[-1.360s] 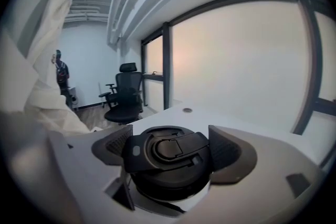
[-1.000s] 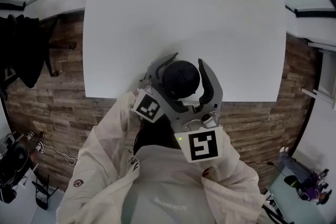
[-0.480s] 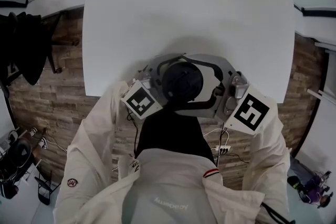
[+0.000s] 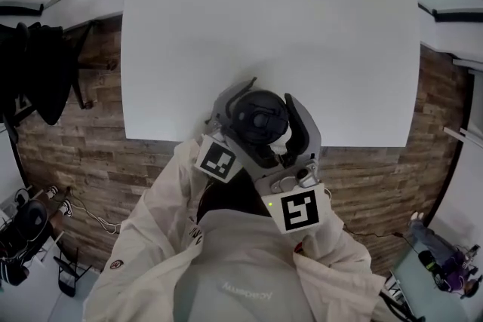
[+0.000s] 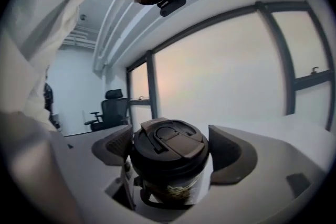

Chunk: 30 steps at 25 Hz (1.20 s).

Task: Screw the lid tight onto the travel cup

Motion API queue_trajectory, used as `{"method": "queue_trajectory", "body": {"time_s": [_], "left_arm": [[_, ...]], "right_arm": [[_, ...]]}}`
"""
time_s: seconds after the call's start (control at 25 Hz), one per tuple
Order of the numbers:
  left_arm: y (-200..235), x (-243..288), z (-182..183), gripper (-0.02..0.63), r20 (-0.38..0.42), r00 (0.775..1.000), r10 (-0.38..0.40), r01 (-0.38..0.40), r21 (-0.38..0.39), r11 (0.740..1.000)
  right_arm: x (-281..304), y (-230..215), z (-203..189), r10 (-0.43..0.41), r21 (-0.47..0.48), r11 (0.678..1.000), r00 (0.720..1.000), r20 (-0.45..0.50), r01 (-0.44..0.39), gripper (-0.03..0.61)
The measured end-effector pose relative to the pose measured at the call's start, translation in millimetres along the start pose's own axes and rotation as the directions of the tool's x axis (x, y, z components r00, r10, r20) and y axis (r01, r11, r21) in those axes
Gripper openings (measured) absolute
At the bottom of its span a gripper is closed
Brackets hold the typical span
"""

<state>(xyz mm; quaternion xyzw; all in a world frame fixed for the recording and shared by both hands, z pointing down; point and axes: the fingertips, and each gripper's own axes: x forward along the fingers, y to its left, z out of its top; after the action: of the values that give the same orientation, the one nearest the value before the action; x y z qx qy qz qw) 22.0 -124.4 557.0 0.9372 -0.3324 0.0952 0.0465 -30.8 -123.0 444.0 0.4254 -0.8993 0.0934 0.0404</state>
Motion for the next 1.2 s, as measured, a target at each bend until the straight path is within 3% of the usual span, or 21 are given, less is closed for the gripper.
{"method": "queue_trajectory", "body": {"time_s": [0.08,0.2,0.28,0.4,0.52,0.68,0.8,0.88,0.96,1.04,1.12,1.2], "left_arm": [[-1.3,0.3,-2.2,0.413,-0.019,1.000,0.018,-0.018,-0.001,1.000],[-2.8,0.3,-1.2,0.413,-0.011,1.000,-0.001,0.001,0.006,1.000],[-3.6,0.1,0.9,0.413,0.006,1.000,-0.024,0.023,0.013,1.000],[-4.7,-0.1,4.1,0.413,0.033,0.998,-0.059,0.058,0.023,0.998],[-6.9,-0.5,5.7,0.413,0.050,0.994,-0.099,0.098,0.029,0.995],[-12.7,-2.1,4.9,0.413,0.058,0.980,-0.188,0.187,0.030,0.982],[-15.4,-4.5,2.8,0.413,0.051,0.964,-0.262,0.260,0.044,0.965],[-15.7,-5.8,1.2,0.413,0.040,0.957,-0.287,0.286,0.047,0.957],[-15.5,-6.0,0.8,0.413,0.032,0.956,-0.291,0.289,0.044,0.956],[-15.3,-5.5,1.5,0.413,0.027,0.959,-0.282,0.281,0.039,0.959],[-13.5,-4.8,2.8,0.413,0.026,0.966,-0.259,0.258,0.037,0.966],[-11.0,-3.6,3.5,0.413,0.022,0.976,-0.217,0.217,0.033,0.976]], "right_arm": [[-2.7,-3.7,-2.8,-0.121,0.009,0.993,0.993,-0.007,0.121,0.447],[-4.6,-3.0,-7.7,-0.137,0.013,0.991,0.990,-0.024,0.137,0.448],[-6.8,-0.5,-7.1,-0.058,0.046,0.997,0.998,-0.023,0.059,0.448],[-12.8,7.7,4.9,0.172,0.061,0.983,0.985,0.006,-0.172,0.448],[-13.7,12.3,5.3,0.400,-0.036,0.915,0.916,-0.043,-0.401,0.448],[-11.5,17.3,-2.9,0.609,-0.079,0.781,0.783,-0.126,-0.619,0.448],[-11.1,30.6,-6.1,0.710,-0.086,0.682,0.686,-0.162,-0.726,0.448],[-9.6,36.7,-8.8,0.730,-0.087,0.657,0.661,-0.175,-0.749,0.448],[-6.2,36.0,-9.0,0.717,-0.091,0.672,0.676,-0.168,-0.735,0.448],[-3.0,32.3,-5.9,0.685,-0.096,0.709,0.714,-0.142,-0.699,0.446],[0.3,28.7,-0.4,0.624,-0.095,0.770,0.776,-0.094,-0.631,0.446],[2.9,22.0,4.6,0.500,-0.080,0.862,0.865,-0.033,-0.501,0.445]]}}
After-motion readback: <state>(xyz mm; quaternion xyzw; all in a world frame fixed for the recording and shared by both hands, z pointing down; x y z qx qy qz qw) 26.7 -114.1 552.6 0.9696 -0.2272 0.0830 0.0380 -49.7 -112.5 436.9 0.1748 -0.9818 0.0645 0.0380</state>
